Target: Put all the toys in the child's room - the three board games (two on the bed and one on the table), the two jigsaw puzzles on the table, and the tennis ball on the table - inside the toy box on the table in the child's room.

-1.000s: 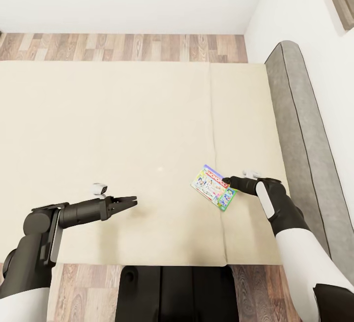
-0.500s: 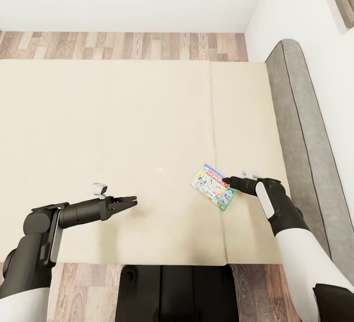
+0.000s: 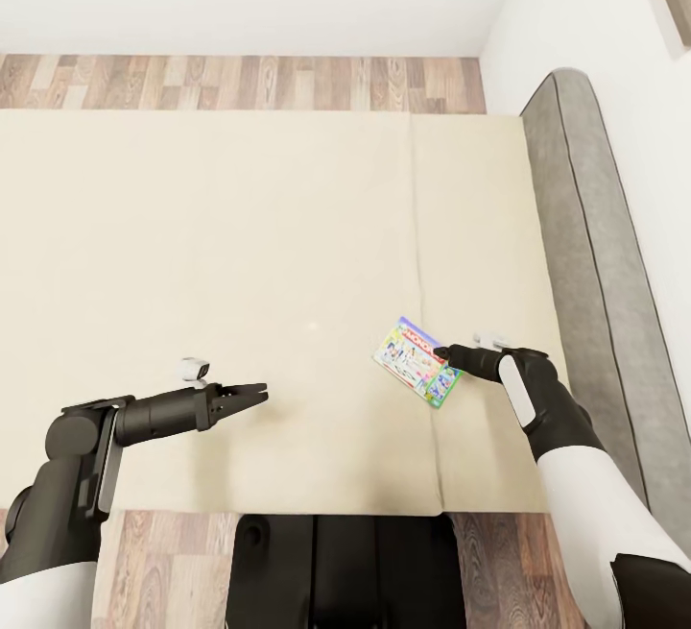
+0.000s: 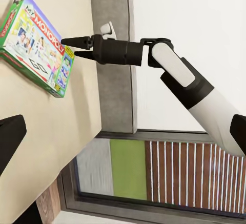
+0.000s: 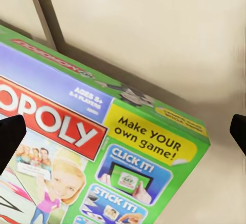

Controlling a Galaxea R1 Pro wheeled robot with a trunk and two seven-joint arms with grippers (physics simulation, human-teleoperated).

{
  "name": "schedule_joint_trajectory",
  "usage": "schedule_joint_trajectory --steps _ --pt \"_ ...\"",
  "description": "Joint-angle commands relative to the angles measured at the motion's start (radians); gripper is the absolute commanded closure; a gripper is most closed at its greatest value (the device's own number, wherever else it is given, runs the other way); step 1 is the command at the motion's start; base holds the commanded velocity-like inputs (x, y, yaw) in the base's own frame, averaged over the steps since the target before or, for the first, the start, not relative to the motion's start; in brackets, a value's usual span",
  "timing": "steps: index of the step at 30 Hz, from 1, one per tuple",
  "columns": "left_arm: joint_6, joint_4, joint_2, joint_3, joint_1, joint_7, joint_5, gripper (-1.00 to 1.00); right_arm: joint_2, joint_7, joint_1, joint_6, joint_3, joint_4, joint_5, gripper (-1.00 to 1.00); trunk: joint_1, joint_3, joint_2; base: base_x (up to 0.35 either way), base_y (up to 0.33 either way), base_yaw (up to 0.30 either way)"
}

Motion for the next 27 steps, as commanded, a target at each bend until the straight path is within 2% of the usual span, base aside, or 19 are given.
schedule_joint_trajectory --steps 1,27 --pt "0.01 -0.001 0.0 0.001 0.0 -0.008 -0.008 -1.0 0.0 0.007 0.0 0.005 -0.002 -0.001 0.005 -1.0 0.001 -0.002 -0.002 0.0 0.0 0.0" --pt "0.01 -0.001 0.0 0.002 0.0 -0.008 -0.008 -1.0 0.002 0.009 0.001 0.004 0.011 -0.001 0.004 -1.0 0.001 -0.007 -0.002 0.0 0.0 0.0"
